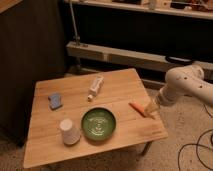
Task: Place the pepper on the white sponge
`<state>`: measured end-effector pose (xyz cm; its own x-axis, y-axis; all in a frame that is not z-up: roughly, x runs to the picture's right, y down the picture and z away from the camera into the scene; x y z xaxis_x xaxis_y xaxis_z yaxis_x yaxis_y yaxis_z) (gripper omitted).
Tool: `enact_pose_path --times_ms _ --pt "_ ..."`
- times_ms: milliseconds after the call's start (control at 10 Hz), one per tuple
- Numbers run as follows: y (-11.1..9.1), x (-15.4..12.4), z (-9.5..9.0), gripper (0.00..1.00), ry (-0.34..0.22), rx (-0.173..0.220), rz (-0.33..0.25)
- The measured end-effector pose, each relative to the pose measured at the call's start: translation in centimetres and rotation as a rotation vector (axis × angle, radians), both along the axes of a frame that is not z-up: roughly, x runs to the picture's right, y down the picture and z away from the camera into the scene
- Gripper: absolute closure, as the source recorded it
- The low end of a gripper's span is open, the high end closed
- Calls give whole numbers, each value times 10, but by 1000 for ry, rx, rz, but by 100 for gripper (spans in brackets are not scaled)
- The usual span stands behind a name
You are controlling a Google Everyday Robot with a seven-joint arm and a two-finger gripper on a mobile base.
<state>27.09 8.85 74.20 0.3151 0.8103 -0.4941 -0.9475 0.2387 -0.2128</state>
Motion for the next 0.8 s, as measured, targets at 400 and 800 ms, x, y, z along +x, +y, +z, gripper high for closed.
enact_pose_path --times_ms 400,800 --pt "-4 -3 23 20 -28 17 -51" --pt "-2 23 35 20 -323 170 -193"
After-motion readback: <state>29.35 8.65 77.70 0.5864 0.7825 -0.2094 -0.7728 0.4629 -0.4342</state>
